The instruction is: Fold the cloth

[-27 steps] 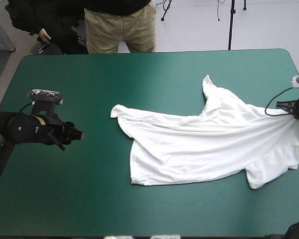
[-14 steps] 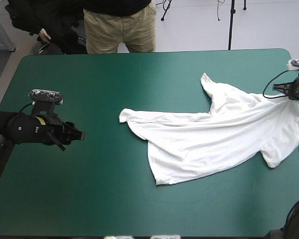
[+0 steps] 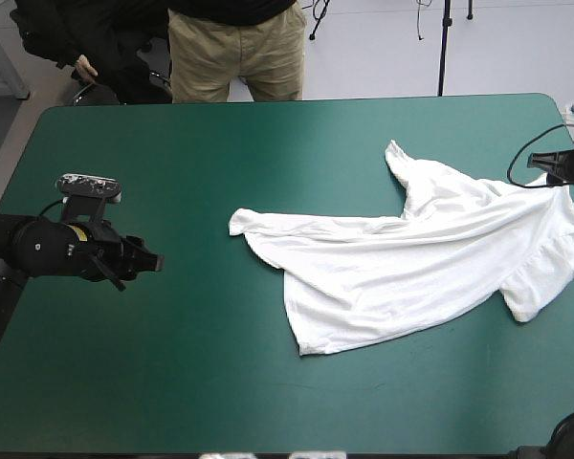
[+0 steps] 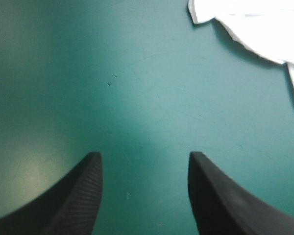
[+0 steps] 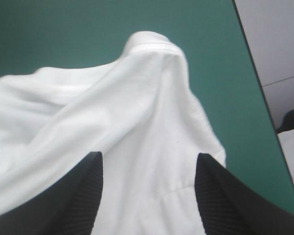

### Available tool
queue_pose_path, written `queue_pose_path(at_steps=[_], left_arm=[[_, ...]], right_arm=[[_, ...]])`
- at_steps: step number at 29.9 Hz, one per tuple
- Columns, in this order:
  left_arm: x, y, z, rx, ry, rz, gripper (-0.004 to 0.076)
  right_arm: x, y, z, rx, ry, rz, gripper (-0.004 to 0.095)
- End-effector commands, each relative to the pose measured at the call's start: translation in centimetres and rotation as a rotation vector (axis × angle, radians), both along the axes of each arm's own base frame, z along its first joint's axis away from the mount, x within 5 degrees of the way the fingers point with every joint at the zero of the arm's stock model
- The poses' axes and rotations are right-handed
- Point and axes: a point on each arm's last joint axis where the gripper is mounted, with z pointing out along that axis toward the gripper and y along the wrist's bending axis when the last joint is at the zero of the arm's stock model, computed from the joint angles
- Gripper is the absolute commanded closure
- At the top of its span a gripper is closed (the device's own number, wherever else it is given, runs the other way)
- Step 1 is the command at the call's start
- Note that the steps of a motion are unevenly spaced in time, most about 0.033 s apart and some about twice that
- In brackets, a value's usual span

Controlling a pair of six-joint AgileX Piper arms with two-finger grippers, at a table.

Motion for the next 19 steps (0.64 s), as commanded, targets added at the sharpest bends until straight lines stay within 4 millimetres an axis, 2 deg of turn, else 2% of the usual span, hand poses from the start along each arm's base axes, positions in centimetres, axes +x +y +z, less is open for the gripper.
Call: queue_pose_path(at_steps=[1,3,5,15,19], left_arm=[[-0.3,0.0,1.3,-0.015,-0.065,-0.002,0.0344],[-0.4,0.0,1.2,-0.009,-0.054,-0.003,0.0344],[-0.5,0.0,1.1,-0.007,-0.040,-0.004,0.0344],[-0.6,0.4,1.0,0.044,-0.030,-0.003,0.0344],[-0.2,0.4,0.9,0.063,-0.046,-0.035,0.0344]], right_arm=[[-3.2,2.4,6.3,0.072,-0.144,0.042,0.0397],[-4.5,4.2,7.2,0.080,-0.145,0.083,0.0398],[-5.5,6.5,7.2,0.083,-0.122,0.144,0.0399],[-12.0,19.2,5.2,0.031,0.032,0.556,0.0399],[-14.4,22.8,5.0,0.036,0.072,0.678,0.0399]])
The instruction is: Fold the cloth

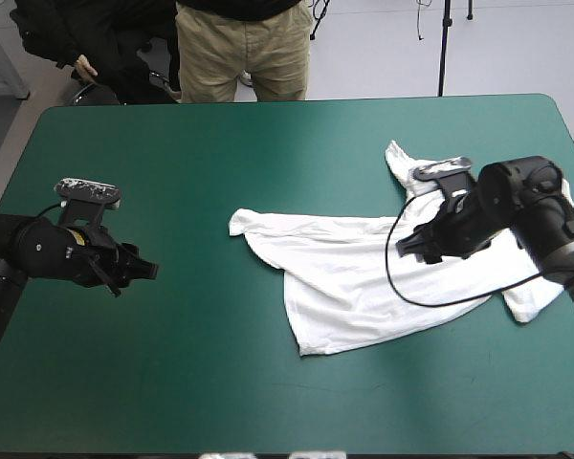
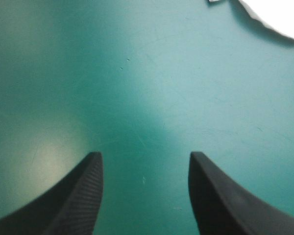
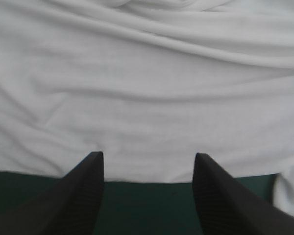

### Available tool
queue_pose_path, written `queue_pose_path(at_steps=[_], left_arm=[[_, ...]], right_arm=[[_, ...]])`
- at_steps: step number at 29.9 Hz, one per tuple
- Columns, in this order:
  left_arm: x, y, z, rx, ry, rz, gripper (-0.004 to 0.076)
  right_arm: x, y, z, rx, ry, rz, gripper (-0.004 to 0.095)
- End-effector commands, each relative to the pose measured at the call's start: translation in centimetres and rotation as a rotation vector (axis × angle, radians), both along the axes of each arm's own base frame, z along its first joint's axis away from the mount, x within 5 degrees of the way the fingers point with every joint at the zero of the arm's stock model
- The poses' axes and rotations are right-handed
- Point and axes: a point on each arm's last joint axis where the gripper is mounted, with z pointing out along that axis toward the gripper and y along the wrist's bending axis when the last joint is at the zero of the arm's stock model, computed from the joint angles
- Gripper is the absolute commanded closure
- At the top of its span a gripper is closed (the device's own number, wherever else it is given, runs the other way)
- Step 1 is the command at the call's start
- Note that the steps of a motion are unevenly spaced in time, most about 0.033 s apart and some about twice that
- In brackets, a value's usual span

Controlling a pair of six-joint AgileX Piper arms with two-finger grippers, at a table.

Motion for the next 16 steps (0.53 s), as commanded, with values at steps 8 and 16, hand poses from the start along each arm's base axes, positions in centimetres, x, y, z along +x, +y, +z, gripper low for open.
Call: queue_pose_path(at_steps=[8,16], left_arm=[[5.4,-1.5,-1.2,-0.019,0.032,-0.087,0.0344],[12.4,-5.8,-2.8,0.035,0.092,-0.222,0.0344]], right_arm=[[-3.9,5.1,1.0,0.049,0.002,0.143,0.0399],[-4.0,5.3,1.1,0.059,0.008,0.146,0.0458]])
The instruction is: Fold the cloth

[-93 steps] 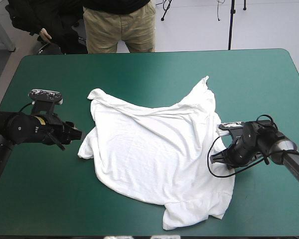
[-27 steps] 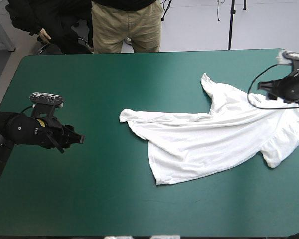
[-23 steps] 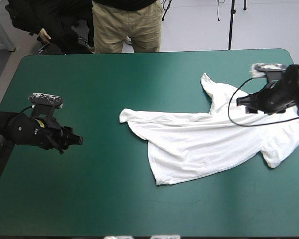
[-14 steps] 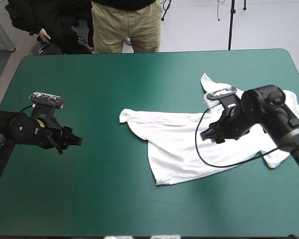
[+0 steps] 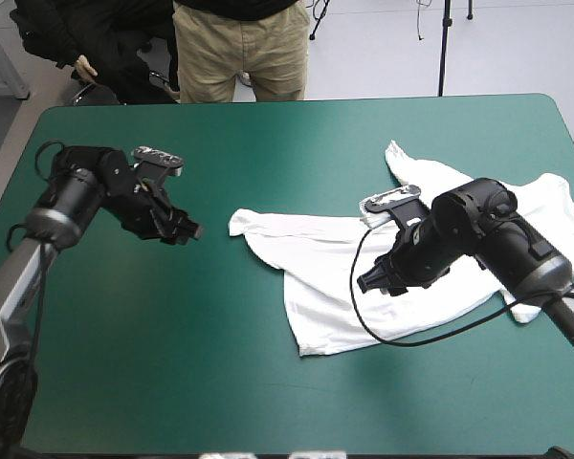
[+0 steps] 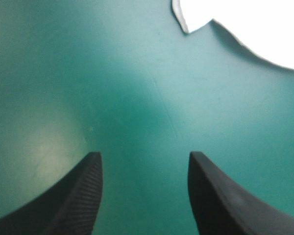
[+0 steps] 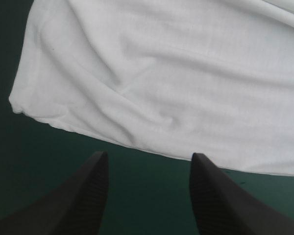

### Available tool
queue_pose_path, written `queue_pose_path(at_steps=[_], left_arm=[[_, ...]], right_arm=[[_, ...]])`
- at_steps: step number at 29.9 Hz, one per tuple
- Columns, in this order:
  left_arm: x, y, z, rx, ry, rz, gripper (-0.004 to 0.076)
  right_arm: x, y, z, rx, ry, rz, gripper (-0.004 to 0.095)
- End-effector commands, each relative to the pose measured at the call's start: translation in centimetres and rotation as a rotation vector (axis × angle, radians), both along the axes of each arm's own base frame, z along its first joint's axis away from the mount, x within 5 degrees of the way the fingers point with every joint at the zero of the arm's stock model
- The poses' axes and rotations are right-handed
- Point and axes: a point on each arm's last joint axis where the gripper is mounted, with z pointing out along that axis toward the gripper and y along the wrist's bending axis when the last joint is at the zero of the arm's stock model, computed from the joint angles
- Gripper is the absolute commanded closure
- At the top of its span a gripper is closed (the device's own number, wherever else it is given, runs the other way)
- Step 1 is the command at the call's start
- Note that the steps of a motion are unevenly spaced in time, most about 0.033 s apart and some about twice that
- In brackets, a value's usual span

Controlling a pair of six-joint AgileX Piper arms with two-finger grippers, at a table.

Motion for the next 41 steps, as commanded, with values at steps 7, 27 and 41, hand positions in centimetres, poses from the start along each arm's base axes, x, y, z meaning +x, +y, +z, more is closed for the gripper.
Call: queue_pose_path(at_steps=[7,27,41], left_arm=[[5.8,-6.4,0.3,0.024,-0.087,-0.129,0.0342],[10.2,-9.2,-7.5,0.031,0.101,-0.151,0.0346],[10.4,-9.3,-8.7,0.041,0.129,-0.159,0.0738]], right_arm=[[-0.6,-0.2,1.5,0.036,-0.044,0.002,0.0463],[-0.7,-0.3,1.5,0.028,-0.039,0.004,0.0467],[-3.1,3.3,1.6,0.033,-0.055,0.238,0.0508]])
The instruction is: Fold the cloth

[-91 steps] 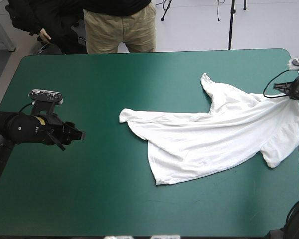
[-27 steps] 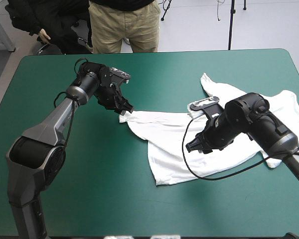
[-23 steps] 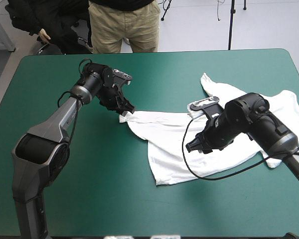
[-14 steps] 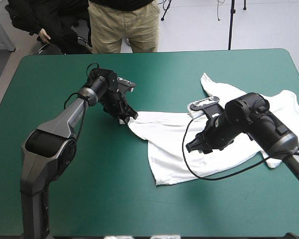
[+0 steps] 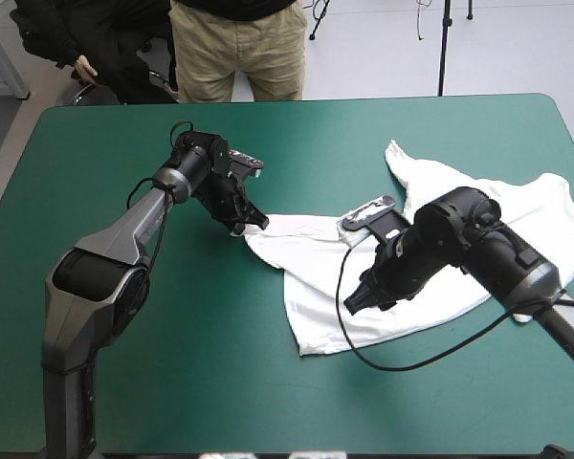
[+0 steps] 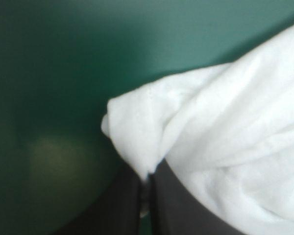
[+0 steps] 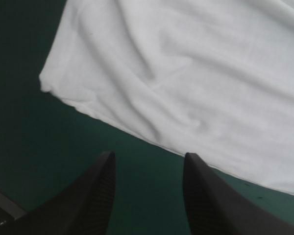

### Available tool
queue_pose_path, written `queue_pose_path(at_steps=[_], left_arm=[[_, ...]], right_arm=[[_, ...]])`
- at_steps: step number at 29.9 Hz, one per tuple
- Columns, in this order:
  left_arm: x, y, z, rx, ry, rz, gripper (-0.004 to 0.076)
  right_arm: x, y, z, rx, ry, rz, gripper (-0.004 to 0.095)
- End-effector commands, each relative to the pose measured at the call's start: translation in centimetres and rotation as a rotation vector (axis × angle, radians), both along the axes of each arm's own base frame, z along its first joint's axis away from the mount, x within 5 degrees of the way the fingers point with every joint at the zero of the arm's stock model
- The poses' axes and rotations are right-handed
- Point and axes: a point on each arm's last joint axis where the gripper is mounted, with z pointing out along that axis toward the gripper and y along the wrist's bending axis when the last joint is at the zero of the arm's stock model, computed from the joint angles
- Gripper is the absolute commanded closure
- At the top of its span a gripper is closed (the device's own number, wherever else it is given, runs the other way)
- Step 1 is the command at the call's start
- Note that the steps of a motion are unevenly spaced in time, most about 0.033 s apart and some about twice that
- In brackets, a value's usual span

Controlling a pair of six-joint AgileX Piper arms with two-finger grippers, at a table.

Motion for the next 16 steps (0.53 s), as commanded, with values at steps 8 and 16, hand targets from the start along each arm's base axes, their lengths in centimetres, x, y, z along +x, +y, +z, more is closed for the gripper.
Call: queue_pose_path(at_steps=[8,16], left_arm=[[-0.2,-0.1,1.9,-0.017,-0.044,-0.002,0.0741],[-0.3,-0.1,1.9,-0.017,-0.037,-0.003,0.0741]], right_arm=[[-3.6,5.1,0.7,0.074,-0.045,0.188,0.0325],[-2.7,8.5,-2.4,0.044,-0.019,0.211,0.0357]])
